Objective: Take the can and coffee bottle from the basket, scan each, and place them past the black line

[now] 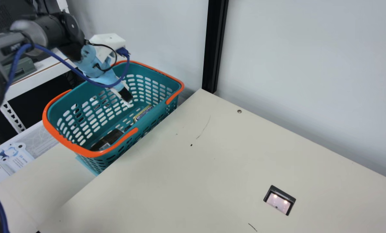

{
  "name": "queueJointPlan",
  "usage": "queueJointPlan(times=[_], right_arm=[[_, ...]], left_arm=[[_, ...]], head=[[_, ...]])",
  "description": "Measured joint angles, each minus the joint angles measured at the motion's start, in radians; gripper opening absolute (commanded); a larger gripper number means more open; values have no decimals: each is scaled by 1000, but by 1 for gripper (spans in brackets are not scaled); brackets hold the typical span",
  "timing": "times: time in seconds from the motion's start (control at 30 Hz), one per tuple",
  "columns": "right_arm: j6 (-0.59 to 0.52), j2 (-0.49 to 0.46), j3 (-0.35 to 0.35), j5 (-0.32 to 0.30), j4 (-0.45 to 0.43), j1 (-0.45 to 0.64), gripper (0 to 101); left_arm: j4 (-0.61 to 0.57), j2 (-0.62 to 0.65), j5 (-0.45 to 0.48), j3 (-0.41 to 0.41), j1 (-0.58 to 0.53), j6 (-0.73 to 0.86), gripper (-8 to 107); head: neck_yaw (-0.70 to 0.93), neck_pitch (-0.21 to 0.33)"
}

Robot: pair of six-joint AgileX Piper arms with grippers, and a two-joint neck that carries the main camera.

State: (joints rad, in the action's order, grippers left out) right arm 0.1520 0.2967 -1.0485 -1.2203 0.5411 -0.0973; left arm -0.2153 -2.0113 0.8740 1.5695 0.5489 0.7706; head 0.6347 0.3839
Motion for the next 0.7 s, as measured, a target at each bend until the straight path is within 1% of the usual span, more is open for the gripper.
queueJointPlan(times=[0.3, 0.47, 0.7], right_arm=[[0, 0, 0, 0, 0, 0, 101], [0, 0, 0, 0, 0, 0, 101], [0, 0, 0, 0, 0, 0, 101]], left_arm=[[-16, -212, 43, 176, -34, -66, 90], [2, -328, 28, 265, -51, -97, 90], [6, -475, 8, 367, -70, -127, 90]], head=[[0, 0], [0, 0], [0, -5]])
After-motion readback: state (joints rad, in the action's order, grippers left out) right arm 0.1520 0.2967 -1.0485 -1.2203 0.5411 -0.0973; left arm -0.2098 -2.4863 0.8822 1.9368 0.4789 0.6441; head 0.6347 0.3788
